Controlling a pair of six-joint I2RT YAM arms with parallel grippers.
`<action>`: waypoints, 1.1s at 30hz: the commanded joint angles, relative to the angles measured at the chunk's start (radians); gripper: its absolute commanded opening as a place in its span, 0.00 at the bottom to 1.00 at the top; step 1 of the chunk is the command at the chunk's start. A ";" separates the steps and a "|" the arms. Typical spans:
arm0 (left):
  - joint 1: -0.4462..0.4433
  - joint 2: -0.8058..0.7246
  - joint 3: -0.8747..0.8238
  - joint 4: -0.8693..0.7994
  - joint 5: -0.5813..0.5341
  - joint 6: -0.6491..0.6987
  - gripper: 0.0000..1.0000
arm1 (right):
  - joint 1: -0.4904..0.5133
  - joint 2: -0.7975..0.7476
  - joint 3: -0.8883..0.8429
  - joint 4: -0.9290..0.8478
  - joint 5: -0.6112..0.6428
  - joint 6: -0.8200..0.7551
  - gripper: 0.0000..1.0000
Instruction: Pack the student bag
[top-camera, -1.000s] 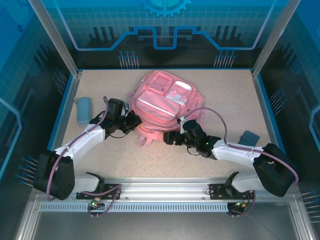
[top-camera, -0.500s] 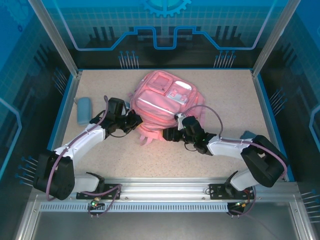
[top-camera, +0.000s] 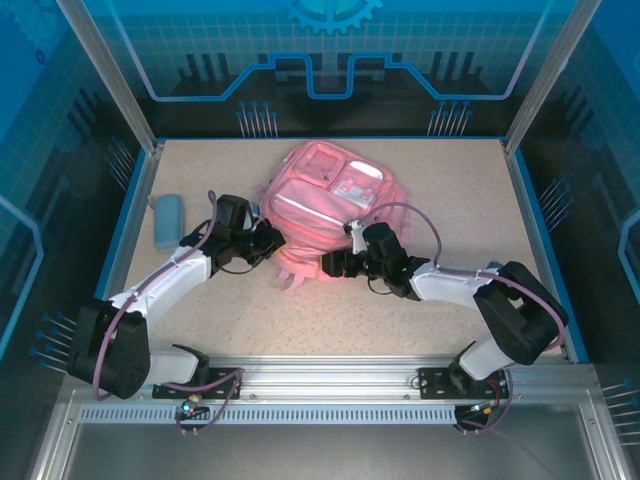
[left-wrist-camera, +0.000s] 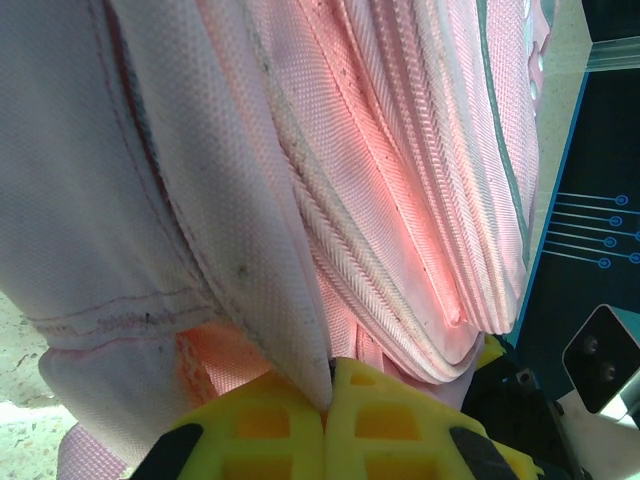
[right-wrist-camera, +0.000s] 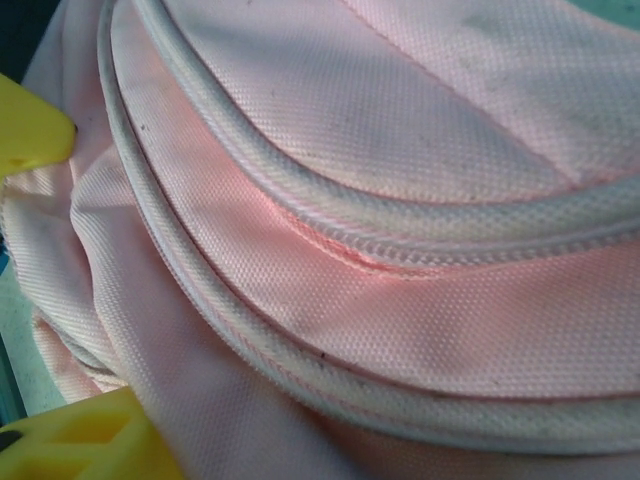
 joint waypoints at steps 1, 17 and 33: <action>-0.019 0.001 0.044 0.058 0.096 -0.015 0.05 | 0.005 0.005 0.034 0.031 -0.085 -0.043 0.55; -0.018 -0.003 0.054 0.052 0.079 -0.011 0.04 | 0.026 -0.031 -0.024 -0.064 -0.037 -0.091 0.68; -0.019 -0.007 0.055 0.052 0.073 -0.015 0.04 | 0.061 -0.012 0.006 -0.130 -0.056 -0.141 0.30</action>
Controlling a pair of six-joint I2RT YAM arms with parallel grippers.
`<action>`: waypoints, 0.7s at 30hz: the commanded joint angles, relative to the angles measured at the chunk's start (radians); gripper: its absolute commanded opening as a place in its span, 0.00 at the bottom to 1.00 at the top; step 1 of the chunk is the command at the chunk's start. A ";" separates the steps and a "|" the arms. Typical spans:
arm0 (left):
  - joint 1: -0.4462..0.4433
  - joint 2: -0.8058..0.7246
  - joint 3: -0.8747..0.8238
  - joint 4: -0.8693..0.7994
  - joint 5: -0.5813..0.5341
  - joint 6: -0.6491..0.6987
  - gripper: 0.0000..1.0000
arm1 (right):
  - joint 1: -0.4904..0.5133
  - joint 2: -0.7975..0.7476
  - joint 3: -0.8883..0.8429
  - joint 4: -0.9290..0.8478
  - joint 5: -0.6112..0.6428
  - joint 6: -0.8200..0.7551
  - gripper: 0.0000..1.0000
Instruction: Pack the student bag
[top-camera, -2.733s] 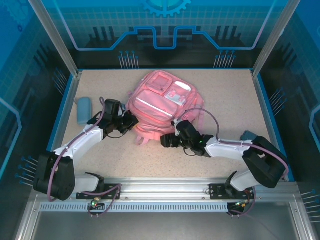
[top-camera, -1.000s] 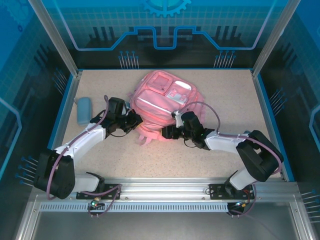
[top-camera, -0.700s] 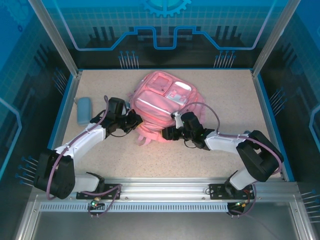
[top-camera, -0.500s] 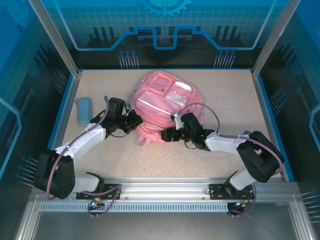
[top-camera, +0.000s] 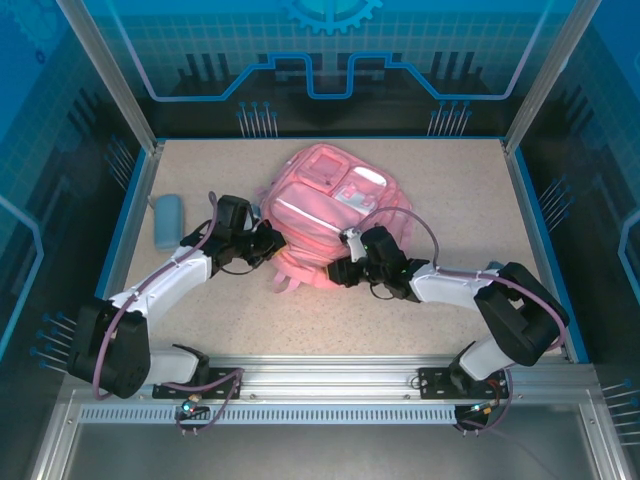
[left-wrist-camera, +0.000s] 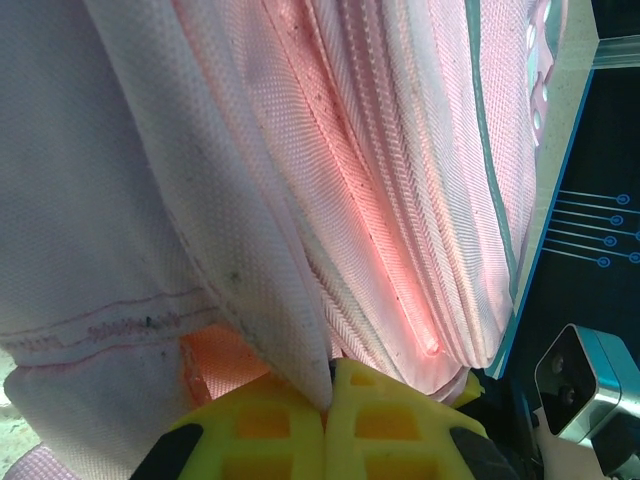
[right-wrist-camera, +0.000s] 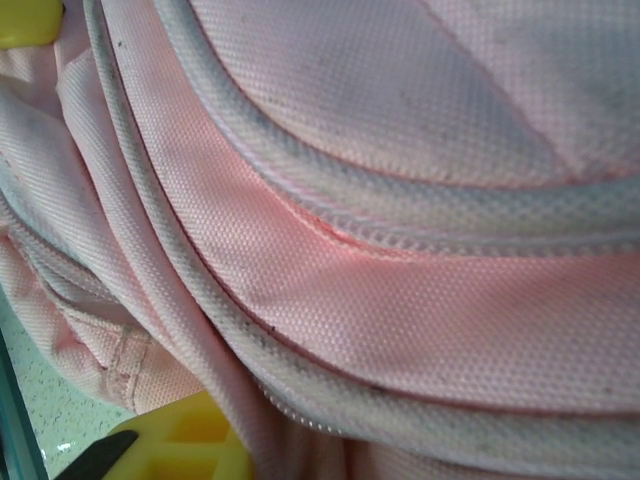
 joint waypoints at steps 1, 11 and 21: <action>-0.017 -0.008 0.055 0.062 0.063 0.003 0.04 | 0.044 0.000 0.013 -0.047 -0.018 -0.040 0.36; -0.016 -0.015 0.053 0.059 0.047 0.004 0.03 | 0.052 -0.019 -0.012 -0.048 0.010 -0.030 0.43; -0.015 -0.017 0.054 0.054 0.033 0.002 0.03 | 0.074 -0.053 -0.023 -0.047 0.104 -0.011 0.07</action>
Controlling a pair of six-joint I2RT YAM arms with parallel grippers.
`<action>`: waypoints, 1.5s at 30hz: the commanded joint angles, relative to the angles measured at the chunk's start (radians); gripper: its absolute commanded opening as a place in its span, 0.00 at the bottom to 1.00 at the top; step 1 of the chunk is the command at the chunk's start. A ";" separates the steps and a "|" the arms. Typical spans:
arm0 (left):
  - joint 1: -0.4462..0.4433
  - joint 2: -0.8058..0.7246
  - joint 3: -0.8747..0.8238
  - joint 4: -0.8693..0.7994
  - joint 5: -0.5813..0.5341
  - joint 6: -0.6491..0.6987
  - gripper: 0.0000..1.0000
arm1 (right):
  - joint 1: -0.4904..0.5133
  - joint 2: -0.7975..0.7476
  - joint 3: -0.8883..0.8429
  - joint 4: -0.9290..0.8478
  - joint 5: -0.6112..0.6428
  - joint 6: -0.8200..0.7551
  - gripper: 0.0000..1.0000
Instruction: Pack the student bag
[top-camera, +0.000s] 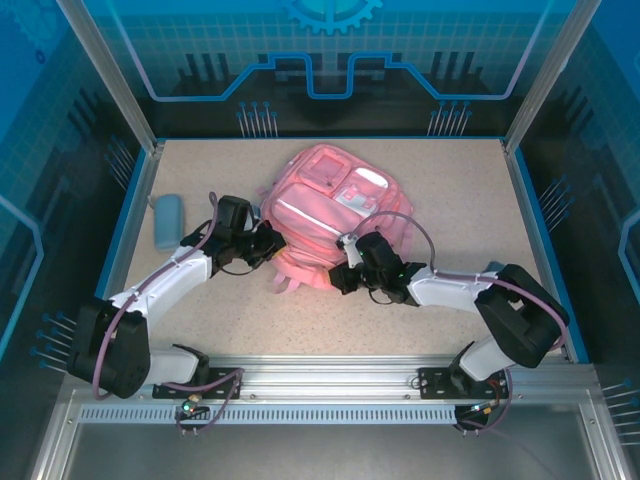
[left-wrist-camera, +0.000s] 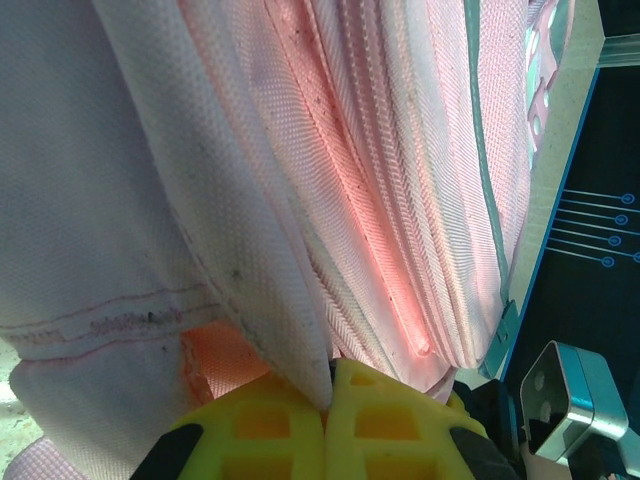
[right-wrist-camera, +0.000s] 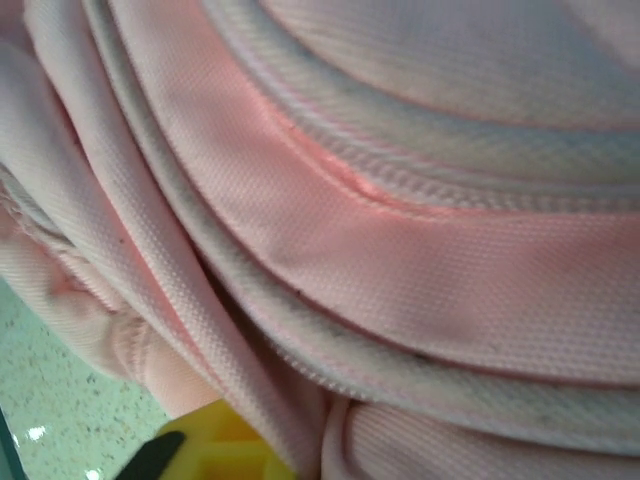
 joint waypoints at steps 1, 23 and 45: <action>-0.013 -0.019 0.052 0.061 0.031 0.003 0.03 | 0.028 -0.047 -0.019 -0.012 0.049 0.002 0.04; 0.016 -0.027 0.003 0.055 -0.078 0.003 0.00 | 0.026 -0.148 -0.067 -0.247 0.283 0.079 0.19; 0.062 -0.069 -0.013 0.027 -0.094 0.015 0.00 | -0.090 -0.146 0.005 -0.478 0.530 0.148 0.00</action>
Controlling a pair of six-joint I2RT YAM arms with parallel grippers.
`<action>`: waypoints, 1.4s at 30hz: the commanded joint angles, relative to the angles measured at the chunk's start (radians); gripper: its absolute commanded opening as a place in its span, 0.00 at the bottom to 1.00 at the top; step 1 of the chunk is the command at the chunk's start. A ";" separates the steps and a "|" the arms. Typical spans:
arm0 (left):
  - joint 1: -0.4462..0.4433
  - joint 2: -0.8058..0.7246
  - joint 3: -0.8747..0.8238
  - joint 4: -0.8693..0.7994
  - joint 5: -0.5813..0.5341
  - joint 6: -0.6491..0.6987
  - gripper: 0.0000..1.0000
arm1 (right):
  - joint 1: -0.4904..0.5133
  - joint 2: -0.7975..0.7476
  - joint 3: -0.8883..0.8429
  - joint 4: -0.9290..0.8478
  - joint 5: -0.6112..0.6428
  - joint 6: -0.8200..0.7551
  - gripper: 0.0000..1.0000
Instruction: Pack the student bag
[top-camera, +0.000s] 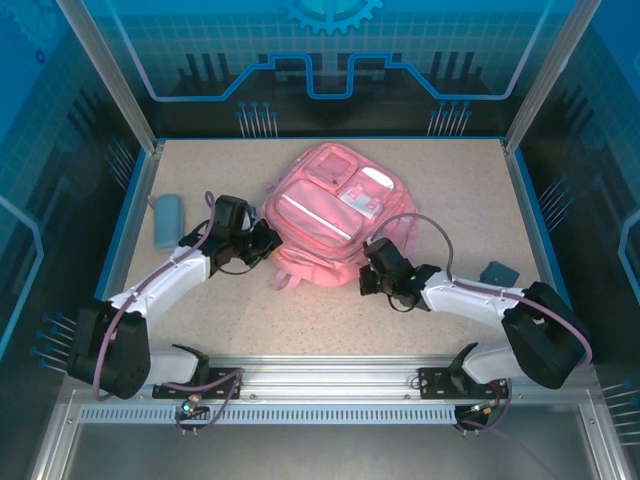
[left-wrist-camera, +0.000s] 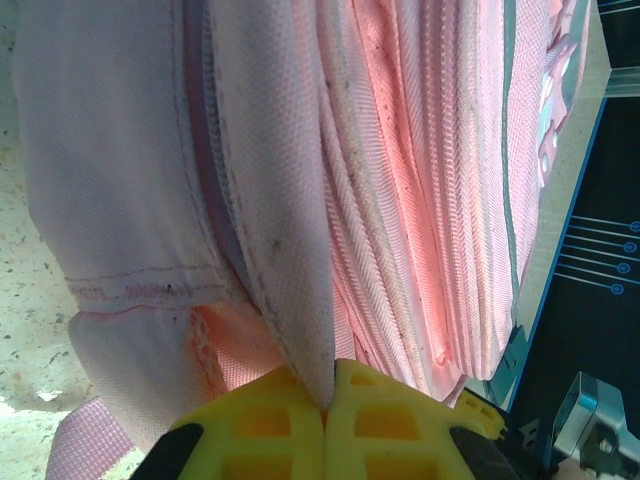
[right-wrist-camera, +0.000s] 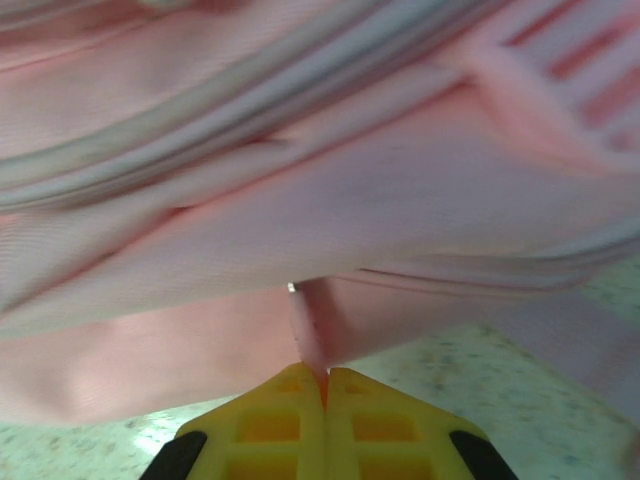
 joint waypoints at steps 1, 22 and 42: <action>0.040 -0.064 -0.011 0.023 -0.044 0.015 0.00 | -0.086 -0.001 0.029 -0.148 0.143 0.051 0.00; 0.054 -0.105 -0.034 -0.112 -0.011 0.145 0.61 | -0.276 -0.041 0.222 -0.245 -0.133 -0.106 0.57; -0.333 0.231 0.514 -0.418 -0.432 0.683 0.81 | -0.421 -0.112 0.206 -0.242 -0.394 0.060 0.84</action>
